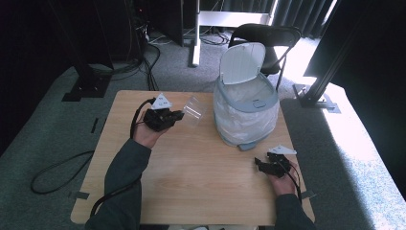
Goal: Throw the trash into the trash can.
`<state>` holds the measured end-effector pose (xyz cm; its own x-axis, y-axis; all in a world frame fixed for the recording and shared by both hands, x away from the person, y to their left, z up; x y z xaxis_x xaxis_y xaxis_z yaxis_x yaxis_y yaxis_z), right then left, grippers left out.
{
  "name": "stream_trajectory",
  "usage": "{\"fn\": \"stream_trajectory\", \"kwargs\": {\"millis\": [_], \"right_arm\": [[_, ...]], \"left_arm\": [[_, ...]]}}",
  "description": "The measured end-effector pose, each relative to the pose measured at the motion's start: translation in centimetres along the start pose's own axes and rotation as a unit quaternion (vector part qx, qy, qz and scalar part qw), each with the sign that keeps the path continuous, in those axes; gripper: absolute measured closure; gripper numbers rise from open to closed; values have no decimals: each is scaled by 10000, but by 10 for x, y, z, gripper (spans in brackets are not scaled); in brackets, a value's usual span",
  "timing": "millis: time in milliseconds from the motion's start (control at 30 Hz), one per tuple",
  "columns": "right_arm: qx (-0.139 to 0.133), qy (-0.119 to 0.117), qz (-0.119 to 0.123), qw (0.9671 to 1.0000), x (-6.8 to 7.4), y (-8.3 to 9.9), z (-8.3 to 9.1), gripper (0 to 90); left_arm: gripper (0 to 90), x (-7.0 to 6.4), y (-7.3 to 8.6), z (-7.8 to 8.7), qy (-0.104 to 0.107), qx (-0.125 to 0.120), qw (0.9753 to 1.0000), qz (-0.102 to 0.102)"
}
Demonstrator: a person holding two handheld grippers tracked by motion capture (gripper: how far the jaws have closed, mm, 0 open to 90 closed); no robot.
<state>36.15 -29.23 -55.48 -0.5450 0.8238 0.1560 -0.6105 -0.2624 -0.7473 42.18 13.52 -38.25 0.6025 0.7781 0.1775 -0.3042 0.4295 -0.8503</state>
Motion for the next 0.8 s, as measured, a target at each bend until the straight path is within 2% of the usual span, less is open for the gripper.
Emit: {"fn": "stream_trajectory", "kwargs": {"millis": [800], "right_arm": [[-2, 0, 8, 10000, 0, 0, 0, 336]], "left_arm": [[836, -2, -13, 4, 15, -100, 9999, -96]]}}
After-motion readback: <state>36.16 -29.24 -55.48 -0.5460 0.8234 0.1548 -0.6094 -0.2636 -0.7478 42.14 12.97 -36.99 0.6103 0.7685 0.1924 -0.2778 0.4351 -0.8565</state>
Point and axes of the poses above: each handheld gripper's, and its own axes: z roughly backward along the jaws, y roughly out of its underside, x roughly to its left, the point moved 1 cm from there along -z, roughly forward along the jaws, and after that the axes turned 13 degrees about -y, right-handed, at the moved point
